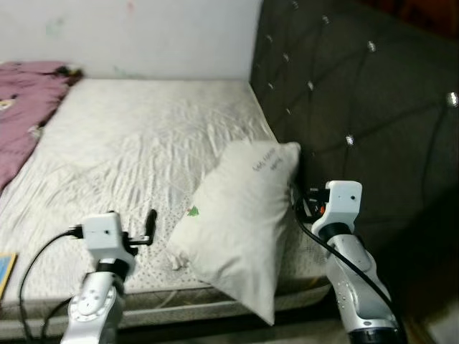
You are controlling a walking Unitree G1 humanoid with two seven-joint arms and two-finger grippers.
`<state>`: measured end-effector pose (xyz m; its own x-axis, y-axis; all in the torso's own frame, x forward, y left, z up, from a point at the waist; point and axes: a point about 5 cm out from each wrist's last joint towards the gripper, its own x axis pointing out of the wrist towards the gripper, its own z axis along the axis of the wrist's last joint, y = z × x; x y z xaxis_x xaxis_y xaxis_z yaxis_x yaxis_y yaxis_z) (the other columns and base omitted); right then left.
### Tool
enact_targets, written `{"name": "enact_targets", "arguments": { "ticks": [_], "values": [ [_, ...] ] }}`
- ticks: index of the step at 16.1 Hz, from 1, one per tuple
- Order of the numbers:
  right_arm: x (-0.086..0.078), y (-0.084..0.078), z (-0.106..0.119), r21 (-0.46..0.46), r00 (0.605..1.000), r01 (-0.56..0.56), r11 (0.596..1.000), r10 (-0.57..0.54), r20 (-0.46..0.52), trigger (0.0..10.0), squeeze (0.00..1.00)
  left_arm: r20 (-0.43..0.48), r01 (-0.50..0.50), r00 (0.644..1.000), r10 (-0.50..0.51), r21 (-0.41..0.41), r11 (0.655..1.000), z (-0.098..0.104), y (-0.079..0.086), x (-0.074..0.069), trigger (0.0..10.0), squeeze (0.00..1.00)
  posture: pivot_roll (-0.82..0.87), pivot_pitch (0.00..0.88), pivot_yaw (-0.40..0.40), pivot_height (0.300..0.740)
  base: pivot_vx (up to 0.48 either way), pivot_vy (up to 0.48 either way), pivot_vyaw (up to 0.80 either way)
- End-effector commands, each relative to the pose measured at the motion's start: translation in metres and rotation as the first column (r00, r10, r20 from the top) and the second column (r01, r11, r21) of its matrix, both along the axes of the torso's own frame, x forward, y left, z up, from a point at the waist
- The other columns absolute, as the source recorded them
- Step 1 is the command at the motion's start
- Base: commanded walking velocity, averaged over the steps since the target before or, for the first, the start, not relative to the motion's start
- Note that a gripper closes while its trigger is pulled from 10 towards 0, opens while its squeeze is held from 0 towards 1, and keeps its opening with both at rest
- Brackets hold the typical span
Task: Clean up the room
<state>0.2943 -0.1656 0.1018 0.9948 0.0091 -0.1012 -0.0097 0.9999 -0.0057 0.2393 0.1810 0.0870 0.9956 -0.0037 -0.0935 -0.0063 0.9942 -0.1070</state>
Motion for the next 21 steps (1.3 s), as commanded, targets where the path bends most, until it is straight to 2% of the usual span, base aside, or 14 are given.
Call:
{"name": "enact_targets", "arguments": {
  "ticks": [1, 2, 4, 5, 8, 12, 14, 15, 21],
  "values": [
    [-0.003, -0.004, -0.014, -0.033, 0.996, 0.020, 0.999, -0.023, -0.083, 10.0, 0.00, 0.008, 0.006, 1.000, -0.006, 0.015, 1.000, 0.002, -0.001, 0.000, 10.0, 0.00, 0.05, 0.000, -0.017, 0.740, 0.000, 0.000, 0.00],
    [-0.003, 0.000, -0.015, -0.037, 0.997, -0.009, 0.999, 0.006, -0.079, 10.0, 0.00, 0.008, 0.006, 1.000, -0.006, 0.012, 1.000, 0.002, -0.002, 0.000, 10.0, 0.00, 0.05, 0.005, -0.018, 0.740, 0.000, 0.000, 0.00],
    [-0.003, 0.010, -0.012, -0.111, 0.996, -0.078, 0.991, 0.073, -0.049, 10.0, 0.00, 0.013, 0.018, 1.000, -0.018, 0.006, 1.000, 0.002, -0.003, 0.000, 10.0, 0.00, 0.05, 0.006, -0.017, 0.740, 0.000, 0.000, 0.00],
    [-0.004, 0.019, -0.008, -0.095, 0.989, -0.146, 0.985, 0.146, -0.005, 10.0, 0.00, 0.015, 0.023, 1.000, -0.023, 0.009, 1.000, 0.002, -0.004, 0.001, 10.0, 0.00, 0.05, 0.006, -0.017, 0.740, 0.000, 0.000, 0.00],
    [-0.004, 0.024, -0.001, -0.125, 0.987, -0.156, 0.980, 0.160, 0.026, 10.0, 0.00, 0.016, 0.028, 0.999, -0.028, 0.011, 1.000, 0.002, -0.005, 0.001, 10.0, 0.00, 0.05, 0.005, -0.014, 0.740, 0.000, 0.000, 0.00],
    [-0.004, 0.018, 0.004, -0.046, 0.989, -0.133, 0.990, 0.136, 0.057, 10.0, 0.00, 0.019, 0.027, 0.999, -0.028, 0.007, 1.000, 0.002, -0.006, 0.002, 10.0, 0.00, 0.05, 0.008, -0.013, 0.740, 0.000, 0.000, 0.00],
    [-0.001, 0.018, 0.004, -0.011, 0.992, -0.117, 0.993, 0.117, 0.037, 10.0, 0.00, 0.027, 0.035, 0.999, -0.035, 0.002, 0.999, 0.003, -0.007, 0.003, 10.0, 0.00, 0.05, 0.008, -0.015, 0.740, 0.000, 0.000, -0.40],
    [-0.001, 0.017, 0.005, -0.020, 0.992, -0.116, 0.993, 0.116, 0.045, 10.0, 0.00, 0.031, 0.036, 0.999, -0.036, -0.002, 0.999, 0.003, -0.008, 0.004, 10.0, 0.00, 0.05, 0.008, -0.015, 0.740, 0.274, 0.000, -0.80],
    [-0.001, 0.020, 0.007, -0.030, 0.989, -0.127, 0.991, 0.129, 0.069, 10.0, 0.00, 0.045, 0.047, 0.998, -0.046, -0.009, 0.999, 0.005, -0.011, 0.005, 10.0, 0.00, 0.05, 0.006, -0.015, 0.740, 0.334, 0.000, 0.00]
  ]
}}
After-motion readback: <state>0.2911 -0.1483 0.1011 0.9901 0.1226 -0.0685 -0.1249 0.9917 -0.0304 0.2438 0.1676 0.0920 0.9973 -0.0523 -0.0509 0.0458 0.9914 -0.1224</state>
